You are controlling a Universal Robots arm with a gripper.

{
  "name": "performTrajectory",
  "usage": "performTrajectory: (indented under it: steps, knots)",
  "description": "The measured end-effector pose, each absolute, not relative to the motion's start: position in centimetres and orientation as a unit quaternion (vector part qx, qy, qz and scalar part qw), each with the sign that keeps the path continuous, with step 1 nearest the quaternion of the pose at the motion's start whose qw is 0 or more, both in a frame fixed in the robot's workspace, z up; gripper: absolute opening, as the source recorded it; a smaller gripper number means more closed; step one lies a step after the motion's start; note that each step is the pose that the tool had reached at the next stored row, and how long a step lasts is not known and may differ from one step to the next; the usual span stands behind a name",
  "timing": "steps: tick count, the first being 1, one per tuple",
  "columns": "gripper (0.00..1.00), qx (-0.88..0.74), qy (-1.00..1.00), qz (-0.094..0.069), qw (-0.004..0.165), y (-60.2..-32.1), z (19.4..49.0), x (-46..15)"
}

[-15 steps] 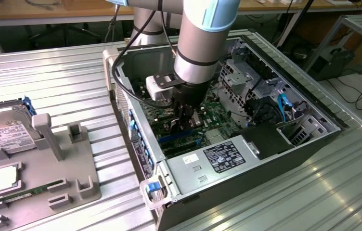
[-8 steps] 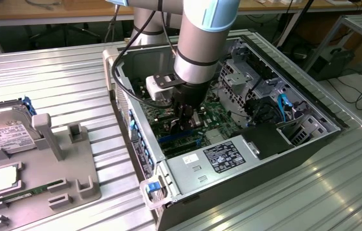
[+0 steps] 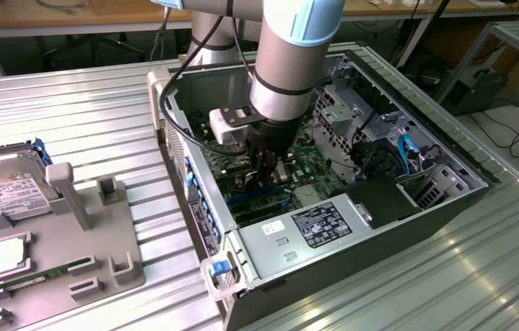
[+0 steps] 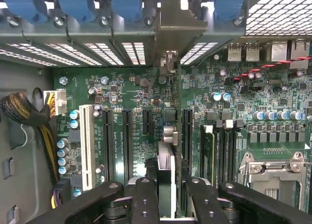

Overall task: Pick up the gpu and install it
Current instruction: 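Insert the gpu into the slot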

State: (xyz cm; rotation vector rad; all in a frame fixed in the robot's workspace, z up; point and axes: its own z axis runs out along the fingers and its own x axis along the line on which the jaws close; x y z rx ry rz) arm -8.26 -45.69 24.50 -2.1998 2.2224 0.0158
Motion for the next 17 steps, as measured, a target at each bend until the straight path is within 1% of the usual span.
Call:
performTrajectory:
  steps: [17]
  knots:
    - [0.27, -0.703, 0.711, 0.005, 0.007, -45.75, 24.5, -8.25]
